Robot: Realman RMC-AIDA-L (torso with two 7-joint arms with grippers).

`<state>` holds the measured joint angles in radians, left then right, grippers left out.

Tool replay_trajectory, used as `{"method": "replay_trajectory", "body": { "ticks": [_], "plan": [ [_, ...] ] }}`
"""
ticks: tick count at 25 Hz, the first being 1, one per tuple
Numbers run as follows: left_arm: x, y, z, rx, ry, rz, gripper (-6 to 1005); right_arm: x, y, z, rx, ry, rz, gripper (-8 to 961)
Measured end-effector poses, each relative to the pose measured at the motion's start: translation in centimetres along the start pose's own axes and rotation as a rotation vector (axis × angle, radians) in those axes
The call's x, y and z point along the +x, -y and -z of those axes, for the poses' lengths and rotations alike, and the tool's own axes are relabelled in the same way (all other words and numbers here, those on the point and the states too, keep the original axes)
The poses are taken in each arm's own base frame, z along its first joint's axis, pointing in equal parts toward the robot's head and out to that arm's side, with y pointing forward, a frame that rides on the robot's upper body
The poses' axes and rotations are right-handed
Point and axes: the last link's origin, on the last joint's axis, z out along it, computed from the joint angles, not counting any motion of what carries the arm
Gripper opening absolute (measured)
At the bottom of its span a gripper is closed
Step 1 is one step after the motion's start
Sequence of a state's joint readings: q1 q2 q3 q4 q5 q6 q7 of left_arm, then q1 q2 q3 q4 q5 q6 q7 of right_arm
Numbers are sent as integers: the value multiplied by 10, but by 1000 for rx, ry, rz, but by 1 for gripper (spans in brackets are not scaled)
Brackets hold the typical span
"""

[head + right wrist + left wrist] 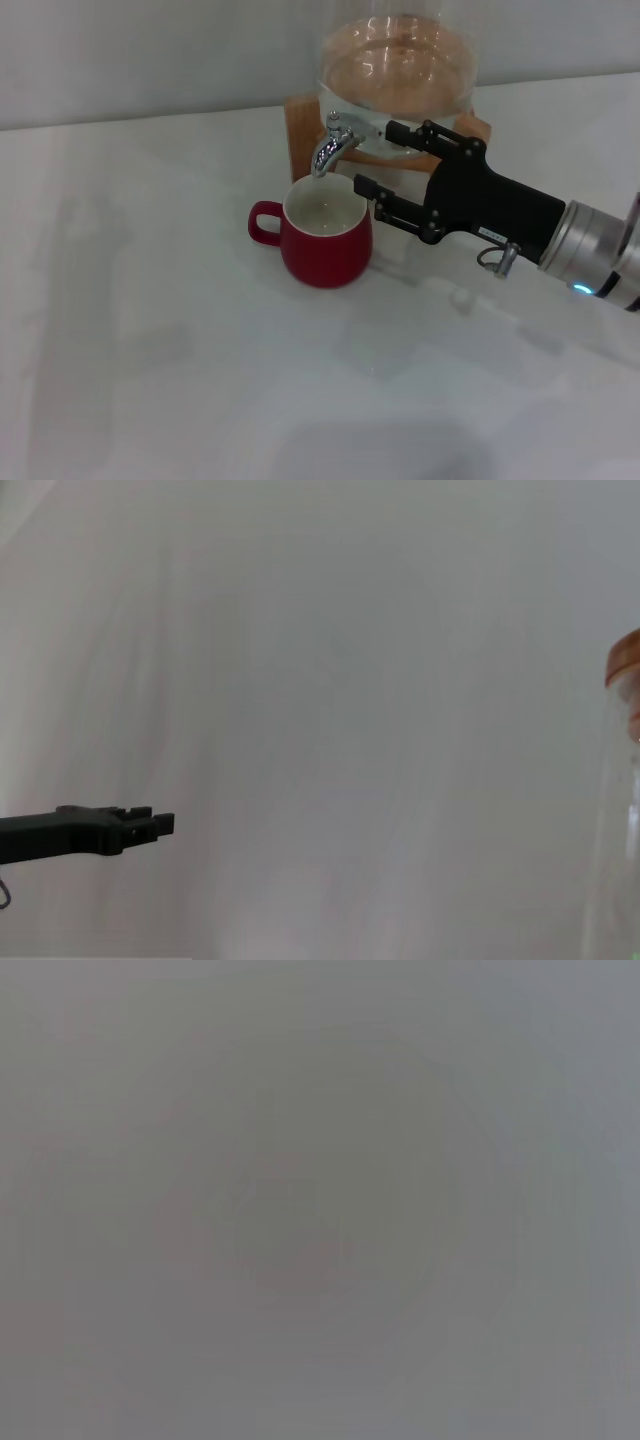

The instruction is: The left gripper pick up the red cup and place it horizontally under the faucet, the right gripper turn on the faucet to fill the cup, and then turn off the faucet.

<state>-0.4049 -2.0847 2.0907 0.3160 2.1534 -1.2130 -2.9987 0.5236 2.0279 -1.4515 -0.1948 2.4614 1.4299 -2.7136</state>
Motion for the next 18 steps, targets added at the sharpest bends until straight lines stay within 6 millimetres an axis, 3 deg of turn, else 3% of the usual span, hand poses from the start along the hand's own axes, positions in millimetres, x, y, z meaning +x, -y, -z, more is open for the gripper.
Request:
{"method": "replay_trajectory", "body": {
  "ticks": [18],
  "plan": [
    [0, 1, 1, 4, -4, 1, 426, -2, 1, -11, -25, -6, 21, 702]
  ]
}}
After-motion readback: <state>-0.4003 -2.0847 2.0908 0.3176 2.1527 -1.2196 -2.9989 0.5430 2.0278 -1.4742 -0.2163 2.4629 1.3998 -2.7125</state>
